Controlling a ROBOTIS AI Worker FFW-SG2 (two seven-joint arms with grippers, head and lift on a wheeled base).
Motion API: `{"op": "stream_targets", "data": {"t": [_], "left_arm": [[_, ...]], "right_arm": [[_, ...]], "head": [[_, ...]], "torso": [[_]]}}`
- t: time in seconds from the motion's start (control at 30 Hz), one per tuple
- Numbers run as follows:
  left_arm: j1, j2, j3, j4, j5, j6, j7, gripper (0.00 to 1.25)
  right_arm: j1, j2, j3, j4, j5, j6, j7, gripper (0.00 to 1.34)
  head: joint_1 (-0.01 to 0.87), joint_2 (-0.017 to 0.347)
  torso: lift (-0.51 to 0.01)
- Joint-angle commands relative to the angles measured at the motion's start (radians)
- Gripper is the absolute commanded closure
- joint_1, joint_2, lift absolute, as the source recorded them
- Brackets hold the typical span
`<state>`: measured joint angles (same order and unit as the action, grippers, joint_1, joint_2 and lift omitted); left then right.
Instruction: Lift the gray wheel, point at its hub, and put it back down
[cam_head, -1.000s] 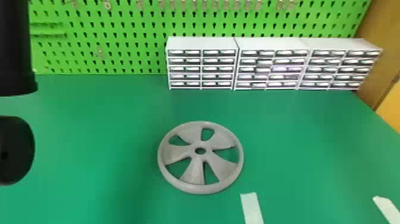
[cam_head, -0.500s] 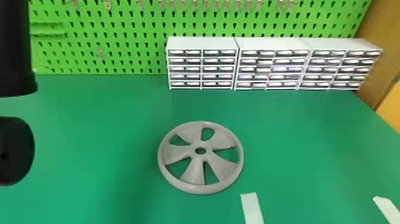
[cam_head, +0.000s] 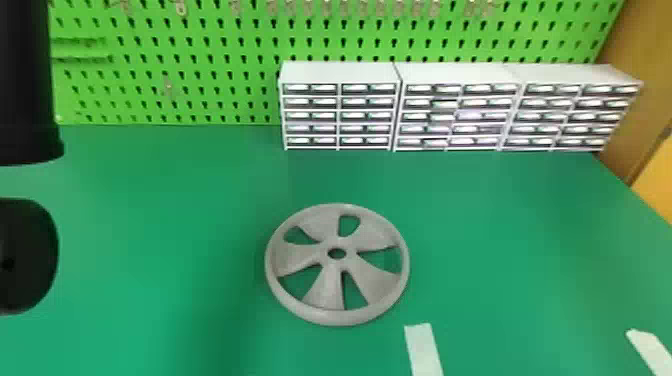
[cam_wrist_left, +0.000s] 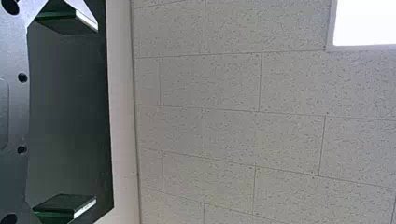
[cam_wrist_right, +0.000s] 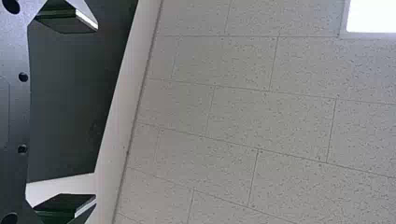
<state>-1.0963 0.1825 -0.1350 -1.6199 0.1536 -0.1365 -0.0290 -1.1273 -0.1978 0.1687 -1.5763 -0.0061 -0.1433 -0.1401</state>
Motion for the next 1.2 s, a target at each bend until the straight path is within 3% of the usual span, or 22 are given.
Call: {"op": "stream_targets", "data": {"t": [0.0,0.57,1.17], "left_arm": [[0.029,-0.002,0.005,-0.003,0.007,0.0,0.011,0.01],[0.254,-0.008,0.02,-0.064,-0.023,0.043,0.054,0.01],[0.415,0.006,0.018,-0.169,-0.034,0.089,0.05,0.01]], "right_arm": [[0.014,-0.005,0.005,-0.002,-0.003,0.019,0.0,0.03],[0.182,-0.017,0.017,-0.002,-0.015,0.071,-0.007,0.03],[0.345,0.015,0.006,-0.011,-0.031,0.071,-0.012,0.03]], "head": [[0.692,0.048],[0.692,0.048],[0.692,0.048]], "torso": [[-0.088],[-0.088],[-0.088]]}}
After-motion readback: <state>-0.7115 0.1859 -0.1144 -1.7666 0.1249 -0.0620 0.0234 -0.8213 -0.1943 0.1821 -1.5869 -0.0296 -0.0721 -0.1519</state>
